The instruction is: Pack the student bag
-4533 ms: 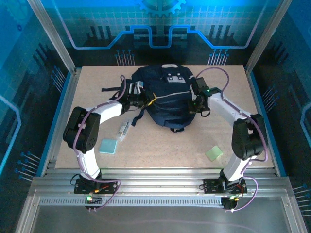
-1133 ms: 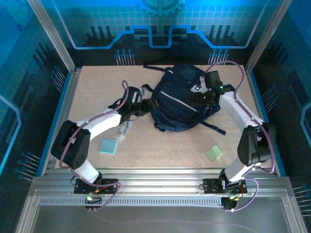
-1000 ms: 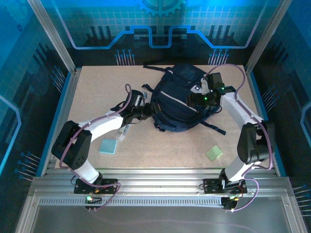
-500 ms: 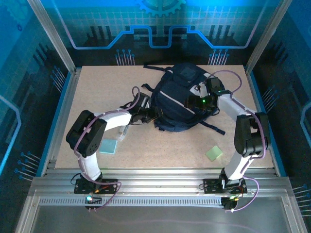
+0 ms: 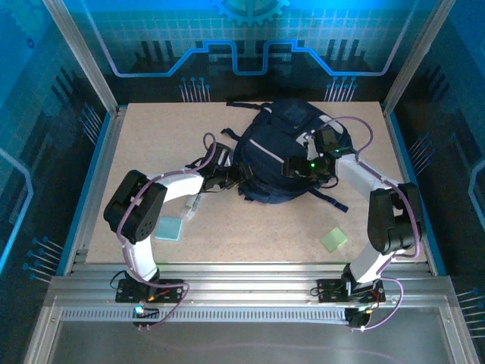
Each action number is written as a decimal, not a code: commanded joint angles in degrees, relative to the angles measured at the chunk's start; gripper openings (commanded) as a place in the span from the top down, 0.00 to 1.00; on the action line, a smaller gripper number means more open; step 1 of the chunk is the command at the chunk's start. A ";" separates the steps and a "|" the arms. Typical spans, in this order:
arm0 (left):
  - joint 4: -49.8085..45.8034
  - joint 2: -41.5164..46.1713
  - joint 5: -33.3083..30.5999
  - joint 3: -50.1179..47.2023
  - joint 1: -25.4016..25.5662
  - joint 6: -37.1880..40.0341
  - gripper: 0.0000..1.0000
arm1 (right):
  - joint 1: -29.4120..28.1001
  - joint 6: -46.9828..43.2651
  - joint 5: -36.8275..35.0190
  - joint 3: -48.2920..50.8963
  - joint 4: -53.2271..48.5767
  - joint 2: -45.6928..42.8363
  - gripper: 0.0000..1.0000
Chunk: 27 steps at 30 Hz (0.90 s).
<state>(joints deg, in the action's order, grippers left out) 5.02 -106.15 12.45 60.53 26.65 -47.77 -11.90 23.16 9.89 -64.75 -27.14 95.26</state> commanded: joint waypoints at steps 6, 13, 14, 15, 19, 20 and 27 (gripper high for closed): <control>0.89 -0.36 0.43 -1.51 -1.16 0.11 0.53 | 0.57 -3.04 -9.16 -6.00 -0.62 2.68 0.00; 0.43 -0.97 1.35 -0.95 -1.43 -0.04 0.53 | 1.28 -2.81 -3.85 -6.97 1.63 8.85 0.00; 0.50 -1.01 1.44 -0.91 -1.43 -0.09 0.53 | 0.84 -1.97 -1.78 -6.55 2.39 9.30 0.00; 0.52 -1.09 1.29 -0.86 -1.44 -0.26 0.53 | 0.35 -1.30 -0.15 -6.28 2.88 9.50 0.00; 1.16 -1.72 0.91 -0.37 -1.48 -0.81 0.53 | -2.90 1.28 5.54 -5.05 3.76 6.95 0.00; 1.35 -2.10 1.07 -0.13 -1.39 -1.04 0.53 | -3.81 2.03 7.00 -4.71 3.64 5.60 0.00; 3.77 -4.31 2.23 1.64 -1.17 -3.04 0.53 | -8.68 5.14 9.24 -2.86 -2.59 -2.36 0.00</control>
<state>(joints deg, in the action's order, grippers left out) 7.42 -107.94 13.28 61.01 24.51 -49.17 -17.26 25.76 10.17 -68.75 -27.68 96.53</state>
